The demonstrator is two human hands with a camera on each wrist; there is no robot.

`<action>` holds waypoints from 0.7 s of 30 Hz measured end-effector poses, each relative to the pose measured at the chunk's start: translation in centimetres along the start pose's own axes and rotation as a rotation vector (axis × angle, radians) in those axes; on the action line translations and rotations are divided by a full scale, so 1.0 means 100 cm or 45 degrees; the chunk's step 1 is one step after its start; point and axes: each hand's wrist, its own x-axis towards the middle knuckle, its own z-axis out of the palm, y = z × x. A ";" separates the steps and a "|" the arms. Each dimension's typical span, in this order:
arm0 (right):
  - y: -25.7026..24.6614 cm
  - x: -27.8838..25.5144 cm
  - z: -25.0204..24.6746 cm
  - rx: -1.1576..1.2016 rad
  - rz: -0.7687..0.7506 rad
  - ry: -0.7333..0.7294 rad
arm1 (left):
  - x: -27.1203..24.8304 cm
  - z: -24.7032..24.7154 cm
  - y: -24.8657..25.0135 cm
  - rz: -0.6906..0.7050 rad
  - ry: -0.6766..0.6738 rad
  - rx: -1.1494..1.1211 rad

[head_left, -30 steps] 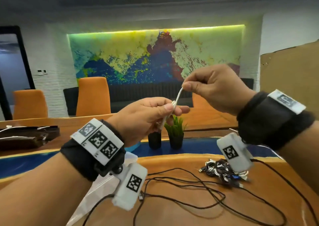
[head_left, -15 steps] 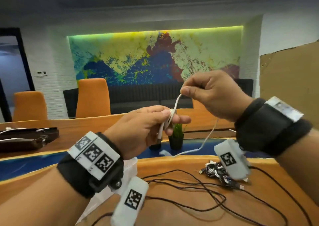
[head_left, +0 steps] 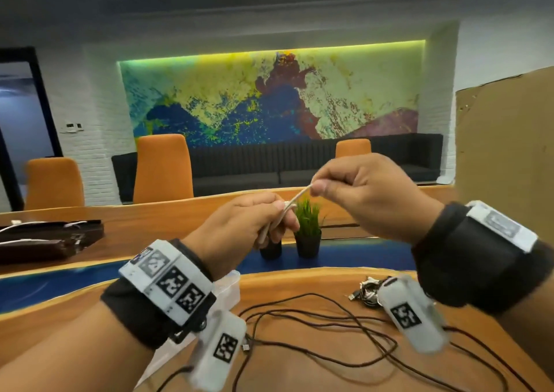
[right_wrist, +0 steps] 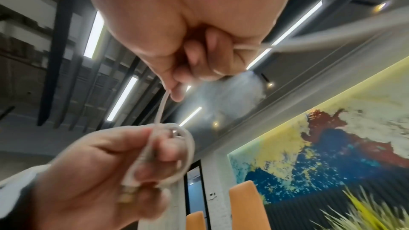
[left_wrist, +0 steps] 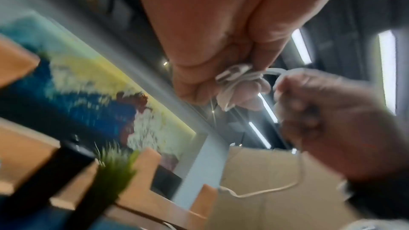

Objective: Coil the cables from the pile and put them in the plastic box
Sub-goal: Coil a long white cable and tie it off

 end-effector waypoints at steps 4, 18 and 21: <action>0.017 0.003 0.017 0.092 0.190 -0.049 | -0.001 0.009 0.004 -0.109 -0.111 -0.370; 0.049 0.014 0.065 0.114 -0.125 0.167 | 0.036 0.019 -0.036 0.019 0.258 -0.134; 0.056 0.015 0.081 0.068 -0.136 0.222 | 0.043 0.028 -0.051 0.132 0.445 -0.060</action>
